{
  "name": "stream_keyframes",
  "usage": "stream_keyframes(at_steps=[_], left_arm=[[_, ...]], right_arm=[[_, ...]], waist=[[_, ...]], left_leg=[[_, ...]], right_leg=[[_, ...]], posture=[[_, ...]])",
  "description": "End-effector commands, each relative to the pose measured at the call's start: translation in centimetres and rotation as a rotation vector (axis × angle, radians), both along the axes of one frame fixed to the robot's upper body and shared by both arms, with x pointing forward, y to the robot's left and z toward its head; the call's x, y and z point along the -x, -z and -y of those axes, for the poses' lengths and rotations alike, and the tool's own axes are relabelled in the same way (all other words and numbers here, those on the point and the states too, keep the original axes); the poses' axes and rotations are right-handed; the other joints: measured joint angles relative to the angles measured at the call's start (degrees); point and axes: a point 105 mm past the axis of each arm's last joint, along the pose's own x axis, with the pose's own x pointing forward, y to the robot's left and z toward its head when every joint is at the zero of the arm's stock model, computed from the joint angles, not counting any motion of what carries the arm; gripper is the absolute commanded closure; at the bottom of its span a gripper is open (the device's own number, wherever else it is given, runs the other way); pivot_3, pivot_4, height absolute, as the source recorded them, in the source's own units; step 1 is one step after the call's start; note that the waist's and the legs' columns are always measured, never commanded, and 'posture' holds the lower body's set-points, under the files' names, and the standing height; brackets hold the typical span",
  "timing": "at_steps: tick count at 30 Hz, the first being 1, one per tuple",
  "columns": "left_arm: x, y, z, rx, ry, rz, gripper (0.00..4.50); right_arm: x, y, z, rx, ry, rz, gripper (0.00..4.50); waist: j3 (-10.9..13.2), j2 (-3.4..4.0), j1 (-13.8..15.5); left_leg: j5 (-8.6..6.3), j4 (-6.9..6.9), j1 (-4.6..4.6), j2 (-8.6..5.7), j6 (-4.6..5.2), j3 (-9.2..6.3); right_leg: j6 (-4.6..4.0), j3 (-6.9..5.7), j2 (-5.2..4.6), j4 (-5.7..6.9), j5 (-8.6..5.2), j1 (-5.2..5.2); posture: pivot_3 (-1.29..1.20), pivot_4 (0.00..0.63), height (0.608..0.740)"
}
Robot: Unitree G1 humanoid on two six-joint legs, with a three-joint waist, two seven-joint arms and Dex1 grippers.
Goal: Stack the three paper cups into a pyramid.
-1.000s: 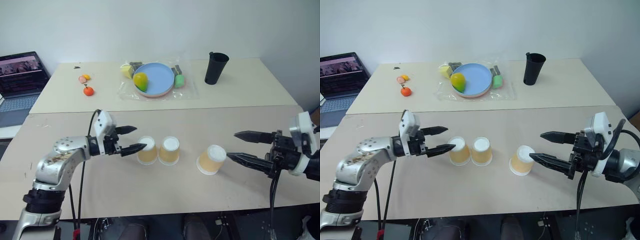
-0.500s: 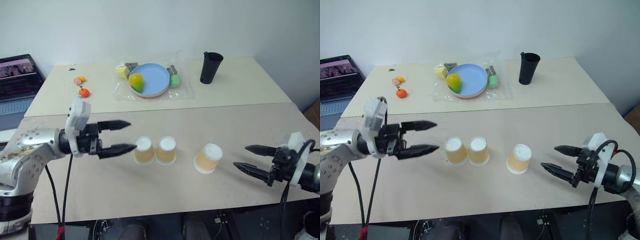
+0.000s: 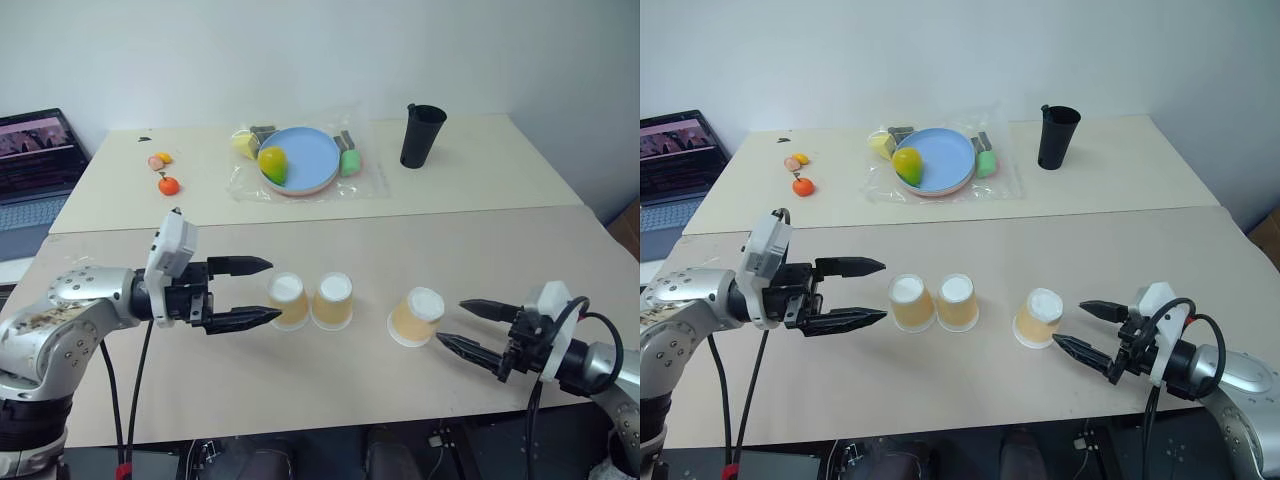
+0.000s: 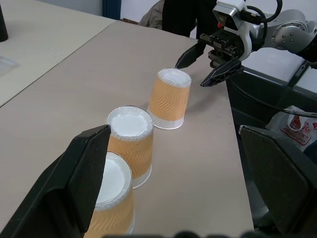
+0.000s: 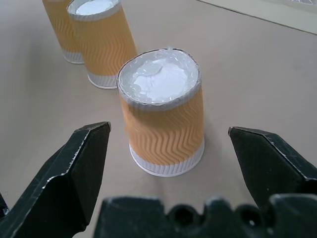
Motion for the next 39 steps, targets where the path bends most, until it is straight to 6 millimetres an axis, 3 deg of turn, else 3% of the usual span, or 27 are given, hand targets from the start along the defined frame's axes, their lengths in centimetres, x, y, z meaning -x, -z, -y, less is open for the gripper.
stream_keyframes(at_steps=[1, 18, 21, 24, 27, 32, 39], left_arm=[[-0.1, -0.9, 0.3, 0.008, 0.003, 0.047, 0.07], [0.4, -0.6, 0.1, 0.012, -0.053, 0.045, 0.07], [0.5, -0.4, 0.0, 0.015, -0.076, 0.050, 0.00], [0.6, -0.3, -0.1, 0.015, -0.086, 0.053, 0.00], [0.5, -0.2, -0.2, 0.016, -0.103, 0.053, 0.00], [0.6, 0.2, -0.5, 0.014, -0.117, 0.042, 0.00], [0.7, 1.1, -1.0, -0.005, -0.128, 0.025, 0.00]], right_arm=[[0.0, -0.7, -1.0, -0.013, -0.030, 0.026, 0.00], [-2.9, -1.0, -3.0, -0.052, -0.103, 0.055, 0.00], [-3.2, -1.2, -3.2, -0.074, -0.114, 0.054, 0.72], [-3.5, -1.4, -3.2, -0.079, -0.116, 0.059, 1.72], [-4.2, -1.8, -3.0, -0.087, -0.091, 0.059, 1.79], [-5.2, -3.8, -3.3, -0.085, -0.125, 0.108, 1.79], [-6.5, -10.4, -5.6, -0.088, -0.306, 0.222, 1.79]], waist=[[0.00, 0.00, 0.01], [0.00, 0.00, 0.01], [0.00, 0.00, -0.07], [0.00, 0.00, -0.03], [0.01, 0.00, -0.01], [0.01, 0.01, -0.13], [0.05, 0.06, -0.19]], left_leg=[[0.00, 0.00, 0.00, 0.00, 0.00, 0.00], [0.00, -0.02, -0.03, 0.00, 0.00, 0.00], [0.00, -0.02, -0.02, 0.00, 0.00, 0.00], [0.00, -0.03, -0.02, 0.00, 0.00, 0.00], [0.00, -0.03, -0.02, 0.00, 0.00, 0.00], [0.00, -0.04, -0.02, 0.00, -0.01, 0.00], [0.01, -0.10, -0.02, 0.04, -0.01, 0.07]], right_leg=[[0.00, 0.00, 0.00, 0.00, 0.00, 0.00], [0.00, 0.01, 0.00, -0.03, 0.00, -0.06], [0.00, 0.01, 0.00, -0.01, 0.00, -0.05], [0.00, 0.02, 0.00, -0.02, 0.00, -0.06], [0.00, 0.02, 0.00, -0.02, 0.00, -0.06], [-0.01, 0.02, 0.00, -0.01, 0.00, -0.08], [-0.04, 0.03, 0.02, -0.02, 0.02, -0.13]], posture=[[0.00, 0.150, 0.735], [0.00, 0.150, 0.735], [0.00, 0.150, 0.735], [0.00, 0.150, 0.735], [0.00, 0.150, 0.735], [0.00, 0.150, 0.735], [0.00, 0.150, 0.735]])
